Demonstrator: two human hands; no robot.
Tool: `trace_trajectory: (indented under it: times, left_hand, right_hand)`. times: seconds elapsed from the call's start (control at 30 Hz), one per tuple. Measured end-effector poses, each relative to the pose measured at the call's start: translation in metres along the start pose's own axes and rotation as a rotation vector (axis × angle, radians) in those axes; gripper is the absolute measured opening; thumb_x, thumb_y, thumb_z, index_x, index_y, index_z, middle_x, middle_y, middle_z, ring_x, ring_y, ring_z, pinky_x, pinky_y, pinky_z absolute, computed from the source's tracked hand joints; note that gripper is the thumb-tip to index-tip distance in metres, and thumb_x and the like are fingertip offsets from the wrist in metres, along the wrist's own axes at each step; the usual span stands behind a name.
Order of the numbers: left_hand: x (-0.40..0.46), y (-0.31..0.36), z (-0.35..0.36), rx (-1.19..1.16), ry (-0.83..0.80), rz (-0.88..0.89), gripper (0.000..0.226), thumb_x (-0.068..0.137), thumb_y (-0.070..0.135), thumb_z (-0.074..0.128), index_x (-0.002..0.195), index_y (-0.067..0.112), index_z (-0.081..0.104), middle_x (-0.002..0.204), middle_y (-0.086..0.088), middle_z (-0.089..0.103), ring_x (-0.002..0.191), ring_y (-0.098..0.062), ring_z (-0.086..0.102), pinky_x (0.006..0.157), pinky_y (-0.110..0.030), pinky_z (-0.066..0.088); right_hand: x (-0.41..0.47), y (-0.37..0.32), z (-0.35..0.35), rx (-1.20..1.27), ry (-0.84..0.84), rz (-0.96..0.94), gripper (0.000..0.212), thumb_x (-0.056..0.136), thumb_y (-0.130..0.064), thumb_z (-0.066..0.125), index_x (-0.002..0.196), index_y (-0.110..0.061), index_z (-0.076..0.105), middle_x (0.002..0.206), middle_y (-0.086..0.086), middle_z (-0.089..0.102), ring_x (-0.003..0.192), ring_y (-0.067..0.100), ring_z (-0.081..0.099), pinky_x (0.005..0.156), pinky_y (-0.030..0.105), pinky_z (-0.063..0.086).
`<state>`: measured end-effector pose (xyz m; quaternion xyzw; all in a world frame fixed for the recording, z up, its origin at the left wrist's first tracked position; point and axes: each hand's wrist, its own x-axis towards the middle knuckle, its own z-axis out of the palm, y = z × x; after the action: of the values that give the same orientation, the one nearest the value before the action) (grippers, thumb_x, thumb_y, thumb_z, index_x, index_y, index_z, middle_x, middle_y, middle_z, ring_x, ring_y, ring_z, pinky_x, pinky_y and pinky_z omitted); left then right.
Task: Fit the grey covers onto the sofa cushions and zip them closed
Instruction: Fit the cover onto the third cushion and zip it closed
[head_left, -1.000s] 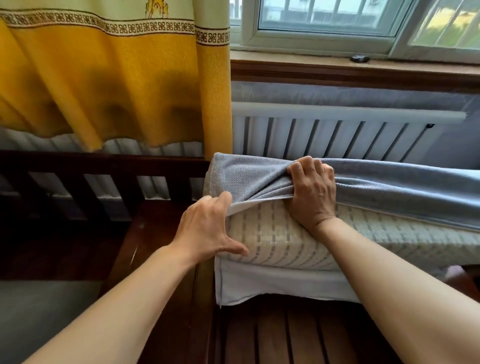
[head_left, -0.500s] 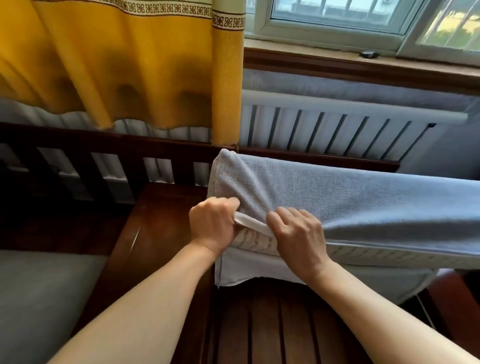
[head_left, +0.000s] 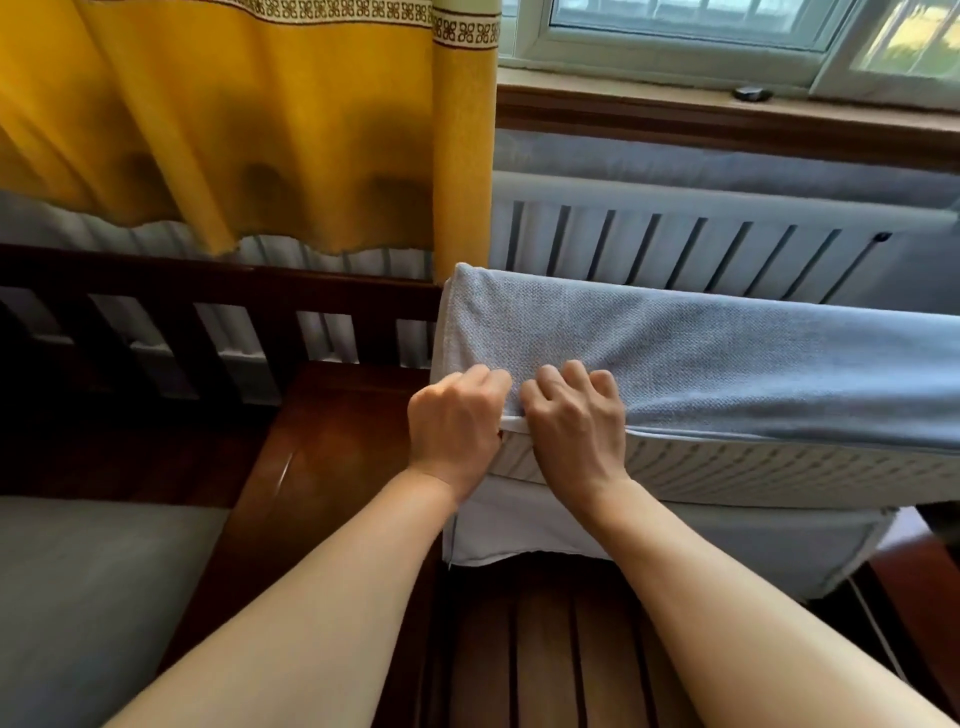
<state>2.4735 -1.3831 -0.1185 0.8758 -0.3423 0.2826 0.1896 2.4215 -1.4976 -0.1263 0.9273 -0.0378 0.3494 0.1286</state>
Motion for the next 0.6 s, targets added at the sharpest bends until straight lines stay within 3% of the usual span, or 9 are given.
trace_trajectory:
  times: [0.13, 0.23, 0.3, 0.37, 0.47, 0.6]
  left_hand:
    - [0.004, -0.004, -0.002, 0.121, -0.118, 0.043, 0.015, 0.061, 0.0, 0.054, 0.065, 0.014, 0.052, 0.065, -0.005, 0.053, 0.052, -0.024, 0.054, 0.043, -0.022, 0.023]
    - [0.013, 0.001, -0.002, 0.127, -0.208, 0.019, 0.029, 0.052, -0.003, 0.066, 0.07, 0.015, 0.052, 0.067, -0.004, 0.057, 0.056, -0.026, 0.058, 0.046, -0.023, 0.024]
    - [0.016, 0.01, -0.001, 0.132, -0.183, 0.059, 0.035, 0.045, -0.007, 0.066, 0.071, 0.013, 0.054, 0.065, -0.006, 0.056, 0.055, -0.027, 0.056, 0.045, -0.025, 0.028]
    - [0.016, 0.019, 0.003, 0.126, -0.109, 0.101, 0.032, 0.052, -0.007, 0.054, 0.079, 0.01, 0.055, 0.07, -0.01, 0.053, 0.061, -0.03, 0.054, 0.048, -0.031, 0.038]
    - [0.017, 0.027, 0.014, 0.072, -0.072, 0.142, 0.041, 0.055, -0.006, 0.05, 0.09, 0.014, 0.045, 0.085, -0.012, 0.048, 0.078, -0.032, 0.045, 0.061, -0.04, 0.039]
    - [0.025, 0.066, 0.023, 0.027, -0.275, 0.205, 0.063, 0.054, 0.004, 0.069, 0.105, 0.022, 0.036, 0.11, -0.006, 0.033, 0.107, -0.027, 0.031, 0.092, -0.057, 0.035]
  right_hand:
    - [0.001, 0.011, -0.003, 0.032, 0.01, -0.042, 0.018, 0.07, 0.0, 0.063, 0.065, -0.013, 0.051, 0.065, 0.006, 0.051, 0.065, 0.029, 0.052, 0.058, 0.037, 0.037]
    - [-0.017, 0.037, -0.012, 0.099, -0.024, -0.136, 0.014, 0.073, -0.014, 0.066, 0.075, -0.012, 0.052, 0.077, 0.008, 0.053, 0.074, 0.03, 0.05, 0.067, 0.039, 0.037]
    - [-0.034, 0.064, -0.023, 0.097, -0.069, -0.151, 0.013, 0.071, -0.013, 0.064, 0.079, -0.011, 0.054, 0.082, 0.009, 0.053, 0.077, 0.03, 0.049, 0.07, 0.038, 0.037]
    - [-0.048, 0.095, -0.029, 0.035, -0.085, -0.085, 0.017, 0.067, -0.004, 0.06, 0.081, -0.01, 0.053, 0.082, 0.01, 0.053, 0.076, 0.031, 0.05, 0.07, 0.039, 0.037]
    - [-0.056, 0.135, -0.029, -0.073, -0.108, 0.02, 0.025, 0.064, 0.003, 0.059, 0.083, -0.009, 0.05, 0.08, 0.012, 0.053, 0.072, 0.033, 0.053, 0.065, 0.04, 0.042]
    - [-0.059, 0.15, -0.024, -0.043, -0.097, 0.025, 0.016, 0.074, 0.0, 0.038, 0.084, -0.01, 0.045, 0.078, 0.011, 0.053, 0.069, 0.032, 0.053, 0.061, 0.038, 0.045]
